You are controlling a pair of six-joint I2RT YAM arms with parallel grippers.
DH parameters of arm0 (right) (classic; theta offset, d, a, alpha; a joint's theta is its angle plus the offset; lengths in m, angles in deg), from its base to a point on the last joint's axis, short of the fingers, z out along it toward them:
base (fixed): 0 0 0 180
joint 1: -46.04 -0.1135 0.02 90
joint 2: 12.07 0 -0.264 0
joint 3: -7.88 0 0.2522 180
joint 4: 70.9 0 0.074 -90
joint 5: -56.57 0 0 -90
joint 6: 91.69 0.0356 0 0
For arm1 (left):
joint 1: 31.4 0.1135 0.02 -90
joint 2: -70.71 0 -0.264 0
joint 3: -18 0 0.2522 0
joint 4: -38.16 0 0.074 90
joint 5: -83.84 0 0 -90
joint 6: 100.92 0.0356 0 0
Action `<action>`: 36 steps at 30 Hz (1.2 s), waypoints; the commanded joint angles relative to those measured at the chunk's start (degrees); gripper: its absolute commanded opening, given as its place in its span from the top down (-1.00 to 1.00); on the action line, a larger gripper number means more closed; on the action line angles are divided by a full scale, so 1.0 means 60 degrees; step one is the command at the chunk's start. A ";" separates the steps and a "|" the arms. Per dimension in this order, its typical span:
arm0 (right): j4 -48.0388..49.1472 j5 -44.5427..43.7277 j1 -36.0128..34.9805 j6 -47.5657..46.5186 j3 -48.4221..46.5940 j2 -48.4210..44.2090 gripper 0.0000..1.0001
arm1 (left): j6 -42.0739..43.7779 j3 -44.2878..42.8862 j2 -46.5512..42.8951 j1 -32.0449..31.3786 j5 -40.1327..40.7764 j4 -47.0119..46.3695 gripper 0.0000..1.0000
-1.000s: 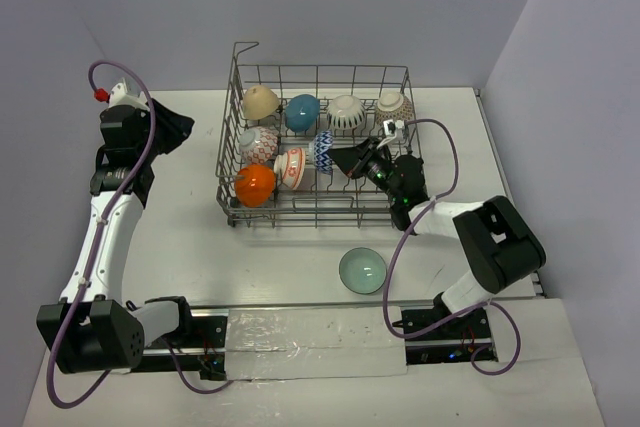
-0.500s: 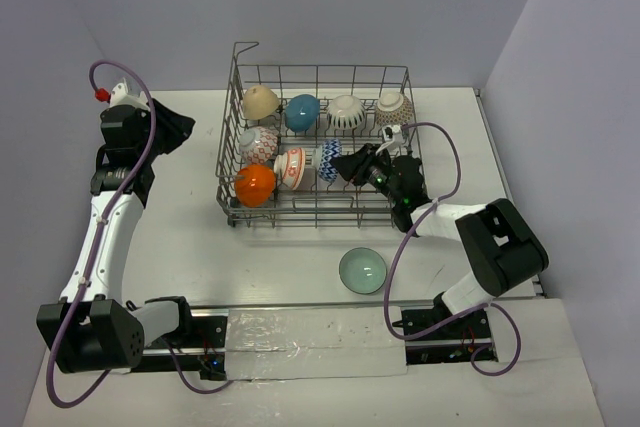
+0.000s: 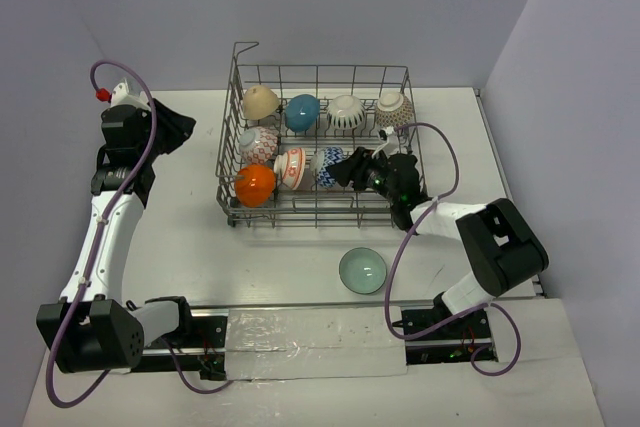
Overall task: Load the bowls into the dish rack
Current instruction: Insert the bowl into the dish rack.
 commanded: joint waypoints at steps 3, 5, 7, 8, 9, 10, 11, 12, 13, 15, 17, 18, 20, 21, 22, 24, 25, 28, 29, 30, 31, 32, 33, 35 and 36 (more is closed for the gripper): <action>0.0082 0.0379 0.0028 -0.0049 -0.0573 -0.0097 -0.32 | -0.0009 0.0040 -0.0027 -0.0087 -0.0150 -0.0441 0.21; 0.0127 0.0467 0.0028 0.0053 -0.0631 -0.0024 -0.37 | -0.0009 0.0040 -0.0042 -0.0087 -0.0106 -0.0441 0.21; 0.0127 0.0512 0.0028 0.0054 -0.0661 -0.0023 -0.42 | 0.0006 0.0040 -0.0042 -0.0102 -0.0091 -0.0427 0.21; 0.0098 0.0483 0.0028 0.0025 -0.0661 -0.0052 -0.43 | -0.0009 0.0025 -0.0056 -0.0102 -0.0105 -0.0441 0.21; -0.0033 0.0453 0.0028 -0.0019 -0.0661 -0.0183 -0.46 | 0.0006 0.0025 -0.0042 -0.0102 -0.0106 -0.0427 0.21; -0.0150 0.0453 0.0028 -0.0252 -0.0675 -0.0271 -0.47 | 0.0006 0.0025 -0.0042 -0.0102 -0.0106 -0.0426 0.21; -0.0311 0.0410 0.0028 -0.0370 -0.0719 -0.0374 -0.48 | 0.0006 0.0039 -0.0042 -0.0102 -0.0106 -0.0441 0.21; -0.0748 0.0322 0.0028 -0.0531 -0.0806 -0.0636 -0.49 | -0.0009 0.0040 -0.0056 -0.0102 -0.0120 -0.0427 0.21; -0.0969 0.0234 0.0028 -0.0822 -0.0836 -0.0769 -0.50 | -0.0009 0.0040 -0.0042 -0.0116 -0.0120 -0.0426 0.21; -0.1745 -0.0058 0.0028 -0.1276 -0.1026 -0.1221 -0.51 | -0.0009 0.0040 -0.0042 -0.0116 -0.0135 -0.0441 0.21; -0.2461 -0.0438 0.0028 -0.1658 -0.1143 -0.1661 -0.52 | 0.0006 0.0025 -0.0042 -0.0116 -0.0121 -0.0441 0.21; -0.2669 -0.0571 0.0042 -0.1660 -0.1173 -0.1809 -0.52 | 0.0006 0.0025 -0.0056 -0.0116 -0.0120 -0.0427 0.21; -0.3267 -0.0936 0.0028 -0.1894 -0.1261 -0.2145 -0.53 | 0.0006 0.0039 -0.0086 -0.0117 -0.0106 -0.0426 0.21; -0.3489 -0.1054 0.0028 -0.2069 -0.1305 -0.2249 -0.53 | 0.0006 0.0040 -0.0086 -0.0131 -0.0106 -0.0426 0.21; -0.3912 -0.1172 0.0042 -0.2143 -0.1392 -0.2337 -0.53 | 0.0006 0.0040 -0.0086 -0.0131 -0.0120 -0.0441 0.20; -0.4178 -0.1407 0.0028 -0.2347 -0.1437 -0.2761 -0.53 | 0.0006 0.0040 -0.0071 -0.0131 -0.0106 -0.0441 0.21; -0.4325 -0.1451 0.0013 -0.2436 -0.1394 -0.2965 -0.53 | 0.0020 0.0025 -0.0071 -0.0131 -0.0091 -0.0427 0.21; -0.4748 -0.1554 -0.0030 -0.2831 -0.1480 -0.3990 -0.53 | 0.0035 0.0025 -0.0086 -0.0131 -0.0062 -0.0397 0.21; -0.4939 -0.1525 -0.0045 -0.3035 -0.1568 -0.4486 -0.53 | 0.0049 0.0010 -0.0086 -0.0131 -0.0033 -0.0397 0.21; -0.5144 -0.1365 -0.0045 -0.3139 -0.1801 -0.4708 -0.53 | 0.0093 -0.0004 -0.0100 -0.0131 -0.0032 -0.0397 0.21; -0.5509 -0.1218 -0.0045 -0.3241 -0.1934 -0.5131 -0.53 | 0.0108 -0.0019 -0.0130 -0.0131 0.0040 -0.0368 0.21; -0.5643 -0.0883 -0.0089 -0.3402 -0.2138 -0.5309 -0.53 | 0.0108 -0.0019 -0.0159 -0.0131 0.0084 -0.0368 0.20; -0.5746 -0.0691 -0.0104 -0.3490 -0.2213 -0.5500 -0.53 | 0.0108 -0.0005 -0.0188 -0.0131 0.0099 -0.0368 0.20; -0.6112 -0.0340 -0.0206 -0.3753 -0.2388 -0.5882 -0.53 | 0.0108 0.0010 -0.0218 -0.0131 0.0056 -0.0397 0.21; -0.6302 -0.0149 -0.0279 -0.3871 -0.2607 -0.5970 -0.53 | 0.0108 0.0010 -0.0218 -0.0146 0.0055 -0.0397 0.21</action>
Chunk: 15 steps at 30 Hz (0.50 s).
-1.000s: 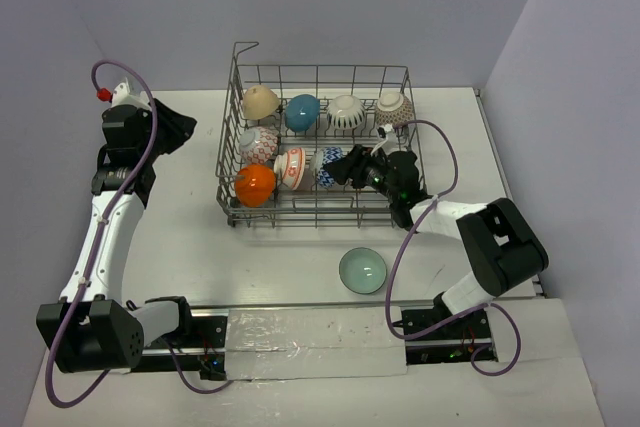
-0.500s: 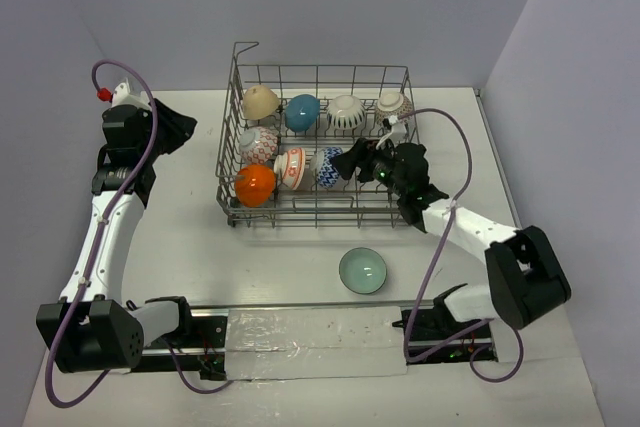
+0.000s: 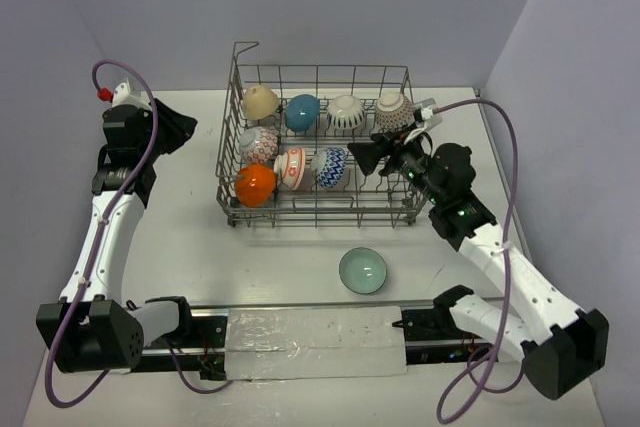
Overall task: Load the bowls into the dish rack
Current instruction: Insert the bowl into the dish rack, then pick up the bowl from the center of the board.
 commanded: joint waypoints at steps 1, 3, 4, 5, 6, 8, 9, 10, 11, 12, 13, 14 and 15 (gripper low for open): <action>-0.1052 0.0937 -0.0377 -0.0833 -0.0845 -0.0502 -0.52 | 0.0101 -0.0004 -0.0200 -0.0058 0.0019 -0.0383 0.21; -0.1625 0.0954 -0.0685 -0.1302 -0.1269 -0.0518 -0.52 | 0.0101 -0.0005 -0.0229 -0.0058 0.0004 -0.0383 0.20; -0.2194 0.0780 -0.1122 -0.1724 -0.1402 -0.0503 -0.52 | 0.0086 0.0010 -0.0258 -0.0044 0.0033 -0.0397 0.21; -0.2504 0.0576 -0.1358 -0.1931 -0.1534 -0.0459 -0.52 | 0.0086 0.0010 -0.0273 -0.0058 0.0019 -0.0412 0.21; -0.2797 0.0356 -0.1607 -0.2122 -0.1796 -0.0430 -0.52 | 0.0072 0.0025 -0.0273 -0.0044 0.0004 -0.0397 0.21; -0.3399 -0.0187 -0.2179 -0.2444 -0.1945 -0.0342 -0.52 | 0.0057 0.0010 -0.0273 -0.0058 -0.0039 -0.0412 0.21; -0.3531 -0.0261 -0.2268 -0.2446 -0.1945 -0.0327 -0.52 | 0.0057 0.0010 -0.0258 -0.0058 -0.0040 -0.0412 0.20; -0.3532 -0.0247 -0.2298 -0.2432 -0.1902 -0.0342 -0.52 | 0.0057 0.0010 -0.0273 -0.0044 -0.0054 -0.0383 0.20; -0.3518 -0.0276 -0.2312 -0.2417 -0.1843 -0.0342 -0.52 | 0.0043 0.0010 -0.0287 -0.0058 -0.0054 -0.0397 0.21; -0.3474 -0.0334 -0.2313 -0.2402 -0.1698 -0.0371 -0.52 | 0.0042 0.0025 -0.0316 -0.0058 -0.0083 -0.0426 0.21; -0.3488 -0.0378 -0.2313 -0.2359 -0.1667 -0.0386 -0.52 | 0.0042 0.0039 -0.0331 -0.0073 -0.0069 -0.0441 0.21; -0.3503 -0.0335 -0.2327 -0.2373 -0.1609 -0.0386 -0.52 | 0.0042 0.0025 -0.0317 -0.0073 -0.0054 -0.0441 0.20; -0.3605 -0.0262 -0.2356 -0.2402 -0.1594 -0.0429 -0.51 | 0.0042 0.0025 -0.0317 -0.0058 -0.0054 -0.0412 0.20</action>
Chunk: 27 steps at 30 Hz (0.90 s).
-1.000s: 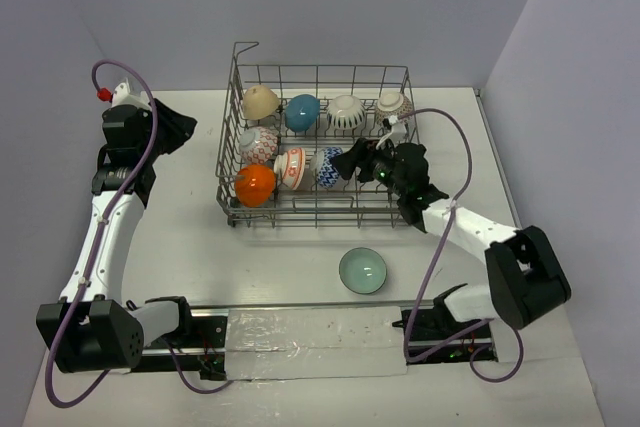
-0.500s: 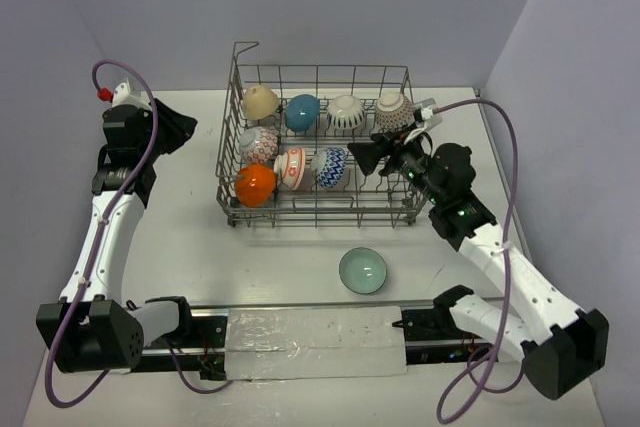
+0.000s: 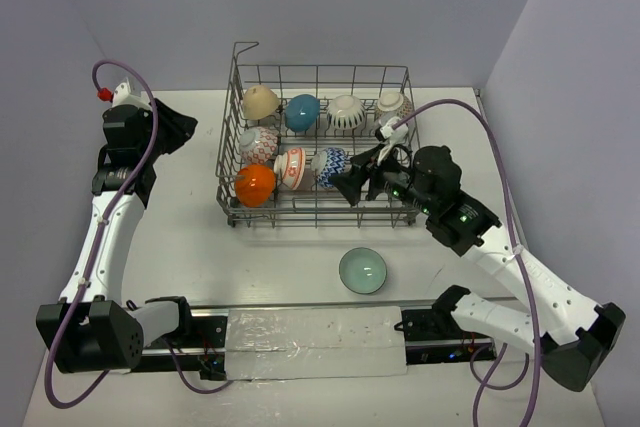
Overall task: Load the bowls into the dish rack
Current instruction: Pick up the bowl from the center of the board.
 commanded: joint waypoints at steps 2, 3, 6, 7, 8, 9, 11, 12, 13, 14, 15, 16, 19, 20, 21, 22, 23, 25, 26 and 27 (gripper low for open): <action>-0.0560 -0.0079 -0.0378 -0.0548 -0.0075 -0.0149 -0.50 | 0.0046 0.0025 -0.0276 -0.0040 -0.0080 -0.0412 0.20; -0.0997 -0.0195 -0.0525 -0.0651 -0.0133 -0.0135 -0.50 | 0.0046 0.0010 -0.0276 -0.0040 -0.0080 -0.0412 0.20; -0.2123 -0.1233 -0.1432 -0.0886 -0.0440 0.0069 -0.44 | 0.0046 0.0010 -0.0335 -0.0040 -0.0080 -0.0412 0.20; -0.2361 -0.1497 -0.1681 -0.0828 -0.0485 0.0114 -0.42 | 0.0046 0.0025 -0.0350 -0.0040 -0.0080 -0.0426 0.20; -0.2668 -0.1891 -0.2235 -0.0770 -0.0442 0.0143 -0.35 | 0.0046 0.0025 -0.0379 -0.0040 -0.0080 -0.0426 0.20; -0.2743 -0.2025 -0.2501 -0.0696 -0.0369 0.0144 -0.33 | 0.0031 0.0025 -0.0379 -0.0055 -0.0080 -0.0441 0.20; -0.2846 -0.2085 -0.3000 -0.0404 -0.0062 0.0085 -0.31 | 0.0031 0.0025 -0.0365 -0.0055 -0.0080 -0.0427 0.20; -0.3006 -0.2085 -0.3495 -0.0301 0.0027 0.0085 -0.28 | 0.0031 0.0010 -0.0350 -0.0040 -0.0094 -0.0426 0.20; -0.3138 -0.2419 -0.3747 -0.0112 0.0086 0.0114 -0.28 | 0.0017 0.0025 -0.0350 -0.0040 -0.0138 -0.0441 0.20; -0.3299 -0.2538 -0.4010 -0.0008 0.0086 0.0172 -0.27 | 0.0002 0.0025 -0.0350 -0.0055 -0.0153 -0.0427 0.20; -0.3721 -0.2960 -0.4535 0.0181 0.0072 0.0347 -0.26 | 0.0002 0.0025 -0.0335 -0.0040 -0.0153 -0.0441 0.20; -0.3943 -0.3254 -0.4801 0.0299 0.0043 0.0450 -0.25 | -0.0012 0.0039 -0.0335 -0.0040 -0.0153 -0.0456 0.20; -0.4574 -0.4030 -0.5679 0.0856 0.0101 0.0890 -0.25 | -0.0027 0.0025 -0.0291 -0.0040 -0.0212 -0.0456 0.21; -0.4662 -0.4164 -0.5871 0.1002 0.0217 0.0963 -0.25 | -0.0027 0.0025 -0.0291 -0.0040 -0.0212 -0.0456 0.21; -0.4765 -0.4253 -0.6018 0.1148 0.0291 0.1065 -0.25 | -0.0027 0.0039 -0.0306 -0.0040 -0.0197 -0.0456 0.20; -0.4809 -0.4355 -0.6165 0.1454 0.0364 0.1095 -0.25 | -0.0013 0.0040 -0.0320 -0.0040 -0.0183 -0.0470 0.21; -0.4868 -0.4602 -0.6427 0.1617 0.0553 0.1125 -0.28 | 0.0002 0.0040 -0.0349 -0.0055 -0.0139 -0.0470 0.20; -0.5145 -0.4896 -0.6561 0.2188 0.0715 0.1140 -0.29 | 0.0002 0.0054 -0.0364 -0.0040 -0.0109 -0.0456 0.20; -0.5277 -0.5188 -0.6576 0.2364 0.0847 0.1125 -0.31 | -0.0012 0.0054 -0.0364 -0.0055 -0.0124 -0.0456 0.20; -0.5394 -0.5321 -0.6620 0.2569 0.0848 0.1082 -0.31 | -0.0013 0.0040 -0.0350 -0.0055 -0.0167 -0.0456 0.20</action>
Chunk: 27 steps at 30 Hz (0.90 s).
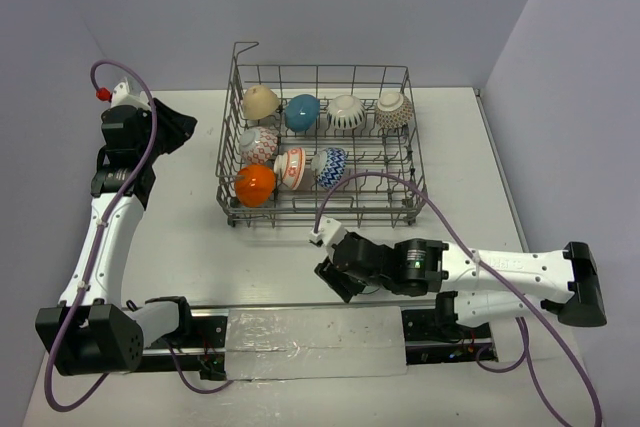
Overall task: Load the bowls into the dish rack
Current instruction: Pick up the bowl from the center of the board.
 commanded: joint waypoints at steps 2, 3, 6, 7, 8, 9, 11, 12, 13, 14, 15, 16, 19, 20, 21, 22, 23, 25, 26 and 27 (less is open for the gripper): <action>-0.0536 -0.1039 -0.0267 0.1140 0.0109 -0.0180 -0.31 | -0.0009 0.0040 -0.0229 -0.0051 -0.0153 -0.0463 0.20; -0.0666 -0.1198 -0.0326 0.1285 0.0065 -0.0180 -0.31 | -0.0009 0.0040 -0.0244 -0.0051 -0.0139 -0.0449 0.20; -0.0988 -0.1579 -0.0531 0.1505 -0.0169 -0.0093 -0.30 | -0.0009 0.0040 -0.0273 -0.0051 -0.0124 -0.0448 0.20; -0.1048 -0.1638 -0.0561 0.1535 -0.0228 -0.0048 -0.30 | -0.0009 0.0054 -0.0273 -0.0066 -0.0138 -0.0448 0.20; -0.1165 -0.1668 -0.0590 0.1608 -0.0272 0.0097 -0.30 | -0.0009 0.0054 -0.0273 -0.0051 -0.0124 -0.0463 0.20; -0.1180 -0.1683 -0.0605 0.1609 -0.0287 0.0171 -0.30 | -0.0009 0.0054 -0.0273 -0.0051 -0.0138 -0.0449 0.20; -0.1166 -0.1625 -0.0634 0.1609 -0.0272 0.0419 -0.28 | -0.0024 0.0054 -0.0259 -0.0066 -0.0153 -0.0463 0.20; -0.1137 -0.1610 -0.0663 0.1623 -0.0258 0.0493 -0.28 | -0.0009 0.0054 -0.0259 -0.0066 -0.0153 -0.0463 0.20; -0.1093 -0.1566 -0.0649 0.1623 -0.0214 0.0567 -0.27 | -0.0023 0.0054 -0.0259 -0.0080 -0.0168 -0.0463 0.20; -0.0962 -0.1522 -0.0663 0.1609 -0.0185 0.0669 -0.27 | -0.0024 0.0054 -0.0259 -0.0080 -0.0153 -0.0463 0.20; -0.0903 -0.1478 -0.0663 0.1594 -0.0155 0.0728 -0.27 | -0.0024 0.0054 -0.0259 -0.0095 -0.0153 -0.0449 0.20; -0.0873 -0.1434 -0.0663 0.1594 -0.0112 0.0801 -0.26 | -0.0024 0.0054 -0.0259 -0.0095 -0.0139 -0.0448 0.20; -0.0770 -0.1419 -0.0663 0.1594 -0.0009 0.1021 -0.26 | -0.0009 0.0054 -0.0259 -0.0124 -0.0109 -0.0463 0.20; -0.0770 -0.1419 -0.0663 0.1594 0.0020 0.1137 -0.26 | -0.0009 0.0054 -0.0259 -0.0124 -0.0109 -0.0463 0.20; -0.0770 -0.1376 -0.0649 0.1594 0.0006 0.1197 -0.26 | -0.0009 0.0054 -0.0259 -0.0124 -0.0124 -0.0463 0.20; -0.0770 -0.1375 -0.0649 0.1565 -0.0008 0.1270 -0.26 | -0.0023 0.0054 -0.0244 -0.0124 -0.0124 -0.0463 0.20; -0.0683 -0.1317 -0.0649 0.1536 -0.0023 0.1328 -0.26 | -0.0024 0.0054 -0.0244 -0.0124 -0.0124 -0.0463 0.20; -0.0581 -0.1200 -0.0649 0.1477 0.0006 0.1402 -0.26 | -0.0024 0.0054 -0.0259 -0.0139 -0.0109 -0.0463 0.20; -0.0594 -0.1185 -0.0663 0.1491 -0.0023 0.1460 -0.26 | -0.0009 0.0054 -0.0273 -0.0125 -0.0095 -0.0463 0.20; -0.0595 -0.1170 -0.0663 0.1506 -0.0038 0.1533 -0.25 | -0.0009 0.0069 -0.0273 -0.0153 -0.0080 -0.0463 0.20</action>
